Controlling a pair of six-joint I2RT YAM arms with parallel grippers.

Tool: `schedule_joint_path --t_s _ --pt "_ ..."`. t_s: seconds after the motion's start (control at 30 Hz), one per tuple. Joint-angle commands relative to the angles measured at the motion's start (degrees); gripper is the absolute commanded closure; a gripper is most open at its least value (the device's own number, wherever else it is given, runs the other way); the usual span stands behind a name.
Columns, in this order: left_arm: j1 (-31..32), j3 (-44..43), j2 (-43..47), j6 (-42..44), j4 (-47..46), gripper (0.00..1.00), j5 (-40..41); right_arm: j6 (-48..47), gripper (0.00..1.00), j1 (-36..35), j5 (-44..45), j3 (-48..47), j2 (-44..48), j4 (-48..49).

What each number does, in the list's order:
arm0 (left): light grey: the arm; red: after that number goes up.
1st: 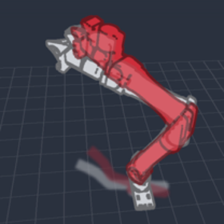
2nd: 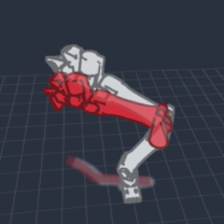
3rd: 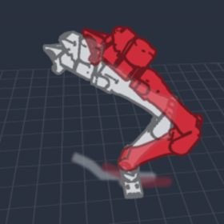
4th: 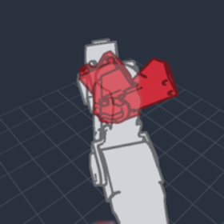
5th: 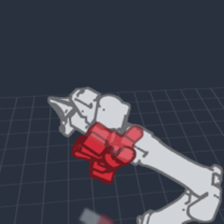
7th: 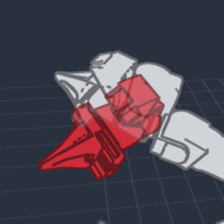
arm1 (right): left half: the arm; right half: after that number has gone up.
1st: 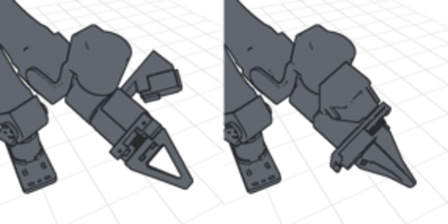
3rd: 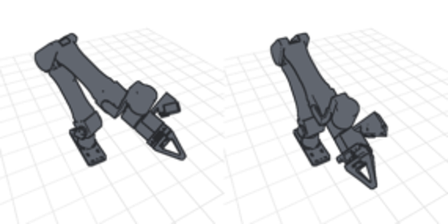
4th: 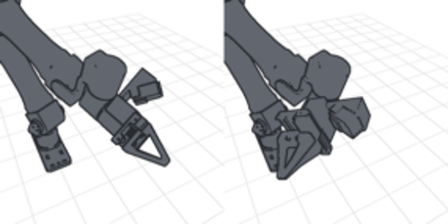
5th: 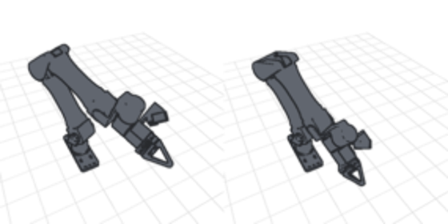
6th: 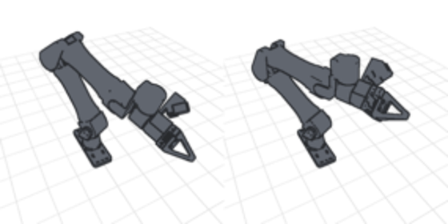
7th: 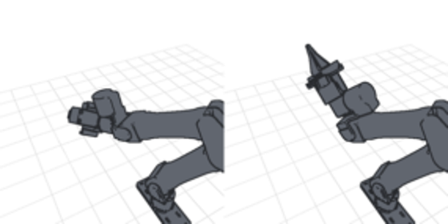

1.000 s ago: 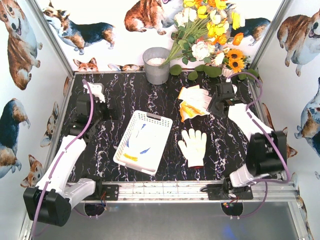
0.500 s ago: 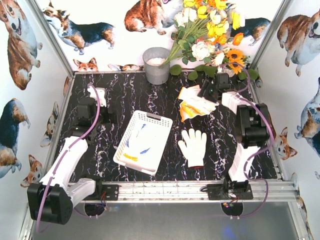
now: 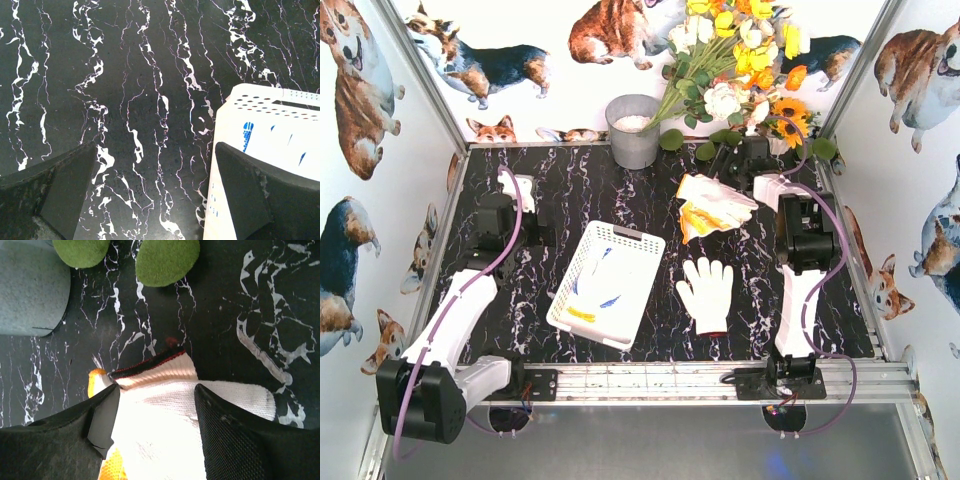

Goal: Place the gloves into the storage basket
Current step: Pick up the glove from the center of the board.

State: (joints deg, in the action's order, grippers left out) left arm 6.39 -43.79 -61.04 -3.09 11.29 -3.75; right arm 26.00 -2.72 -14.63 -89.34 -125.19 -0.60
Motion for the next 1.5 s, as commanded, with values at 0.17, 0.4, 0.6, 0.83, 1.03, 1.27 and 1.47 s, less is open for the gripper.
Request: schedule_joint_path --t_s 0.17,0.4,0.6,0.83,1.03,1.27,1.47 --pt "-0.94 0.02 -1.00 -0.42 -2.72 0.00 -1.61 -1.85 0.39 -0.30 0.89 -4.08 -2.17 8.28" --pt "-1.02 0.02 -1.62 -0.81 -3.02 0.00 -2.64 -5.49 0.42 -1.39 3.33 -8.04 -4.89 5.75" --pt "-1.12 0.02 -1.96 -0.91 -3.14 0.00 -3.36 -5.67 0.42 -1.66 3.79 -9.63 -7.18 3.96" --pt "-1.16 -0.06 -2.07 -0.86 -3.16 0.00 -3.62 -5.68 0.67 -2.19 3.29 -7.87 -6.14 4.43" --pt "-1.28 0.02 -1.90 -1.14 -3.44 0.00 -3.98 -5.14 0.96 -2.46 3.78 -1.59 -0.91 8.14" --pt "-1.25 0.02 -1.05 -1.46 -3.81 0.00 -4.56 -5.06 1.00 -2.77 4.56 6.89 7.71 11.22" --pt "-1.31 0.02 -0.45 -1.70 -4.15 0.00 -4.86 -5.35 1.00 -2.82 6.84 12.75 15.38 11.98"
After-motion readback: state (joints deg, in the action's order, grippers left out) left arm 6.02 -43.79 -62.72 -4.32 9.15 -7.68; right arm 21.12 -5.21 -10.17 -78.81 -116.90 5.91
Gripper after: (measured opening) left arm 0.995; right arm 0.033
